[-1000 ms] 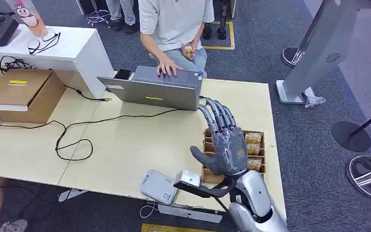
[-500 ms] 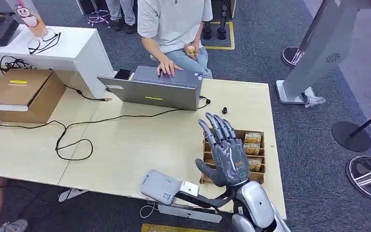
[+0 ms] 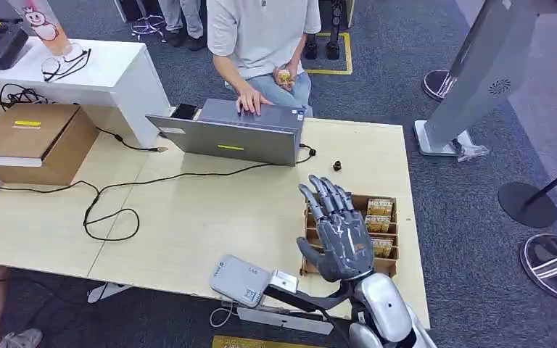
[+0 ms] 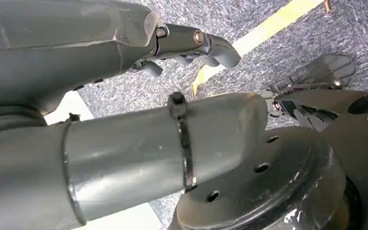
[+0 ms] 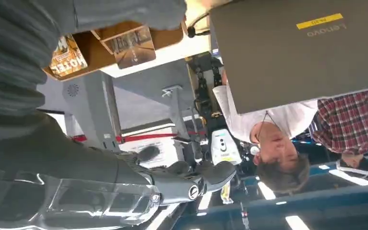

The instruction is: Pass the card to the sensor for recognition and then transmit it.

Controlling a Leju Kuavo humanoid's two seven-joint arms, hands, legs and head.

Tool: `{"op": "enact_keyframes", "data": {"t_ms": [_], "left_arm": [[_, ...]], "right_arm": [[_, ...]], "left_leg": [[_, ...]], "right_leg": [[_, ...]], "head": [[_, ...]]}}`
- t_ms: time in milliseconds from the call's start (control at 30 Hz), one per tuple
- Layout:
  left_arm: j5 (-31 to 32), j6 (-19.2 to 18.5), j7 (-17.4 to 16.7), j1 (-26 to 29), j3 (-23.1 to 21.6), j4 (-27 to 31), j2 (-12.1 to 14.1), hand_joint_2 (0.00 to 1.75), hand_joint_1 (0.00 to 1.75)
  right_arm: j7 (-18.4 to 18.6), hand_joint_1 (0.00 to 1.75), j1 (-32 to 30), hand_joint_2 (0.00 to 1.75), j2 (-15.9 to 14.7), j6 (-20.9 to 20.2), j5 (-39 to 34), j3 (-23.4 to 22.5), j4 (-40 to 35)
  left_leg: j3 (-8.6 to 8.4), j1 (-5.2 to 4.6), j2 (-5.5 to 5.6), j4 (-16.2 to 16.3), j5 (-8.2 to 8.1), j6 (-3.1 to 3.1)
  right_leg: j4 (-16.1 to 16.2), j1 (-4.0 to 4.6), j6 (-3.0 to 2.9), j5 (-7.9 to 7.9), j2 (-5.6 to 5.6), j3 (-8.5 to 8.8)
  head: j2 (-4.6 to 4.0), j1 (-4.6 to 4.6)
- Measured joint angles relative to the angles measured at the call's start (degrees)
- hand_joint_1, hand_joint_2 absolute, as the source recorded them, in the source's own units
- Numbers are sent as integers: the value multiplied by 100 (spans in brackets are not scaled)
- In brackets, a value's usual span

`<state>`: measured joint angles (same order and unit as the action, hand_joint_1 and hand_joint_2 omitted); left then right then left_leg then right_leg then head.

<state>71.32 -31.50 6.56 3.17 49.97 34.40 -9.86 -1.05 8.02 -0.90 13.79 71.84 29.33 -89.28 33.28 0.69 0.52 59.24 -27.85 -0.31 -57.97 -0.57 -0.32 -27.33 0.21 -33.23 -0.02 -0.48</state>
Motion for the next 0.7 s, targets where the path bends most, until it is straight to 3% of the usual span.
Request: {"op": "enact_keyframes", "data": {"t_ms": [33,67,300,533,700], "left_arm": [[2,0,0,-1,11,0,-2,0,0],[9,0,0,-2,22,0,-2,0,0],[61,18,2,-29,79,0,-7,0,0],[94,59,7,-40,149,0,-7,0,0],[122,53,9,-40,168,0,-11,0,0]], "right_arm": [[0,51,-3,175,0,0,0,-4,22],[0,45,-5,175,0,0,0,-9,44],[13,54,-5,175,0,-26,0,-57,247],[48,40,5,175,2,-61,0,-81,452],[98,42,51,175,2,-68,4,-90,596]], "left_leg": [[0,0,0,0,0,0],[0,0,0,0,0,0],[0,0,0,0,0,0],[1,0,0,0,0,0],[1,0,0,0,0,0]], "right_leg": [[0,0,0,0,0,0],[0,0,0,0,0,0],[0,0,0,0,0,0],[0,0,0,0,0,0],[0,0,0,0,0,0]], "head": [[0,0],[0,0],[0,0],[0,-2],[0,0]]}}
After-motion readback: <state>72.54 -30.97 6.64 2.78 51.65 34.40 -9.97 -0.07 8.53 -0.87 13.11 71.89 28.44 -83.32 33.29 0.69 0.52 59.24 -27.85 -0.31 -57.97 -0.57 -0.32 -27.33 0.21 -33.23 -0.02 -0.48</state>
